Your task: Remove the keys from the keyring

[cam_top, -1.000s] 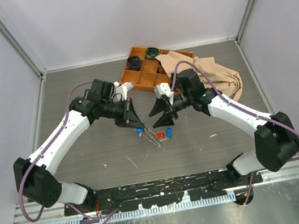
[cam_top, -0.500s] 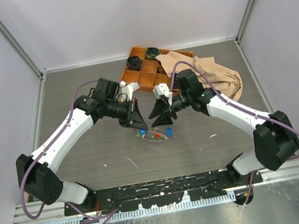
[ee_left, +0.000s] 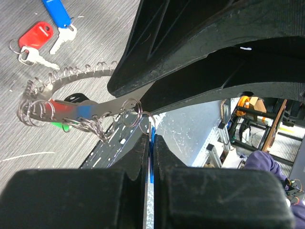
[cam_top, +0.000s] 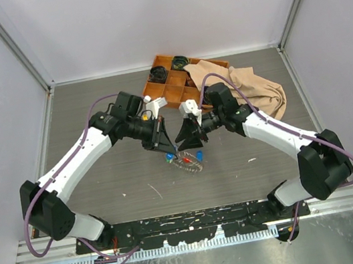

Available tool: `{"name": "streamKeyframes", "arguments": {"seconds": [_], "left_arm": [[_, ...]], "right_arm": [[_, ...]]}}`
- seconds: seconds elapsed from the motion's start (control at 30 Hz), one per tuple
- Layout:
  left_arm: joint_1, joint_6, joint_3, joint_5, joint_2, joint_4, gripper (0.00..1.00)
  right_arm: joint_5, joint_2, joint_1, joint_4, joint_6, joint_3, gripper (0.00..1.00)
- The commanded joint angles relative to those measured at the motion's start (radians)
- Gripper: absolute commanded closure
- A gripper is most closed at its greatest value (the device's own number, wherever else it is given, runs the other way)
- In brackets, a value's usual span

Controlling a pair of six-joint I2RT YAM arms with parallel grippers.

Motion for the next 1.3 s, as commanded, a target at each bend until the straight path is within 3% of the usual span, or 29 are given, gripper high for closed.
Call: {"name": "streamKeyframes", "arguments": {"seconds": [0.0, 0.27, 0.7, 0.97, 1.27], "left_arm": [[-0.006, 0.017, 0.051, 0.054, -0.009, 0.020, 1.00], [-0.006, 0.017, 0.048, 0.057, -0.011, 0.021, 1.00], [-0.005, 0.006, 0.023, 0.021, -0.051, 0.022, 1.00], [0.027, -0.089, -0.070, -0.005, -0.130, 0.136, 1.00], [0.062, -0.261, -0.216, -0.044, -0.225, 0.331, 1.00]], "right_arm": [[-0.012, 0.001, 0.011, 0.017, 0.009, 0.041, 0.61], [-0.021, 0.001, 0.024, 0.004, -0.009, 0.044, 0.70], [-0.009, -0.013, 0.026, -0.037, -0.053, 0.060, 0.99], [0.004, -0.026, 0.024, -0.025, -0.037, 0.061, 0.99], [0.061, -0.037, 0.017, 0.104, 0.099, 0.031, 0.99]]}}
